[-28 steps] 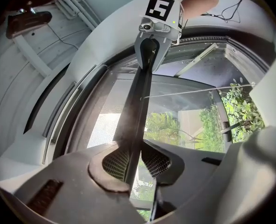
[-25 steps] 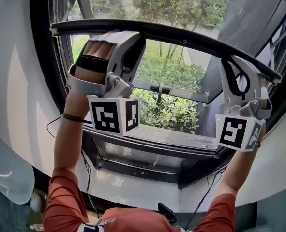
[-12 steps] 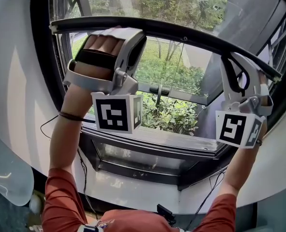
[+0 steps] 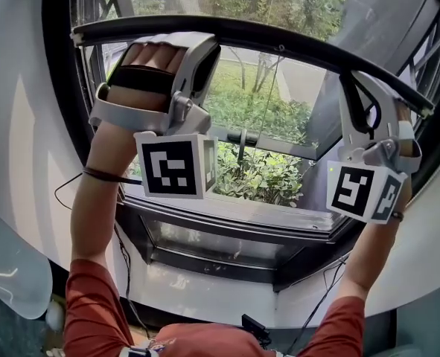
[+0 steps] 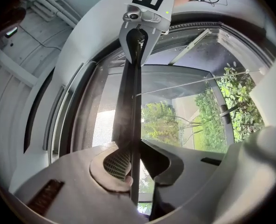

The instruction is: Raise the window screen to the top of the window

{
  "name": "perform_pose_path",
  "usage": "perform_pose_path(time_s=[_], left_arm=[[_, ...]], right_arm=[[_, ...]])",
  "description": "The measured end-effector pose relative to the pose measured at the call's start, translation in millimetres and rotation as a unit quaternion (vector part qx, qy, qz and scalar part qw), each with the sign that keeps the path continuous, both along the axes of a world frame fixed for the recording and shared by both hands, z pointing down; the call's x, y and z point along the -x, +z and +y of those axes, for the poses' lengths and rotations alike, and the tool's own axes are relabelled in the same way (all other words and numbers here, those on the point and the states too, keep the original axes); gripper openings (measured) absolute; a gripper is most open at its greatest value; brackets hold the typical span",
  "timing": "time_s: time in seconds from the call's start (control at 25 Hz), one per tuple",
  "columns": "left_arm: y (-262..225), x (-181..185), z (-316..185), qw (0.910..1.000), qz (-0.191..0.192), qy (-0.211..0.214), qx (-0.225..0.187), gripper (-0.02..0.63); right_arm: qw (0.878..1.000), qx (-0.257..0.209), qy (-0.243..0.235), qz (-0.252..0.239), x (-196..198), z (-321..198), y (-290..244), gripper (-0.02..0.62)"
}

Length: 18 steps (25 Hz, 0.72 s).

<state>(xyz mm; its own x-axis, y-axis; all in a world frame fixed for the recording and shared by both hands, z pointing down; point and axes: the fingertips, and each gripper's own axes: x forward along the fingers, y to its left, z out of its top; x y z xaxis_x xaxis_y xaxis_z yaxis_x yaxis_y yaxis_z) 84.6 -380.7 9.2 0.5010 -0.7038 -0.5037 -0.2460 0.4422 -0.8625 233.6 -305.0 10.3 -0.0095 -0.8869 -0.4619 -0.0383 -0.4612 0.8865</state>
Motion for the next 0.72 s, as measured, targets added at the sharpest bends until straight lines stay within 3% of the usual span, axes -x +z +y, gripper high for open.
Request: perform_pose_path(time_s=[0.32,0.72], left_arm=[[-27.5,1.0,-1.0,0.9992,0.011,-0.029,-0.025,0.072],[-71.4,1.5,-1.4,0.9979,0.018,-0.044,-0.045,0.072]], right_arm=[[0.996,-0.024,0.08,0.041,-0.5,-2.9,-25.7,0.031],[0.991,-0.062,0.106,0.051,-1.5,-3.0,-70.7,0.031]])
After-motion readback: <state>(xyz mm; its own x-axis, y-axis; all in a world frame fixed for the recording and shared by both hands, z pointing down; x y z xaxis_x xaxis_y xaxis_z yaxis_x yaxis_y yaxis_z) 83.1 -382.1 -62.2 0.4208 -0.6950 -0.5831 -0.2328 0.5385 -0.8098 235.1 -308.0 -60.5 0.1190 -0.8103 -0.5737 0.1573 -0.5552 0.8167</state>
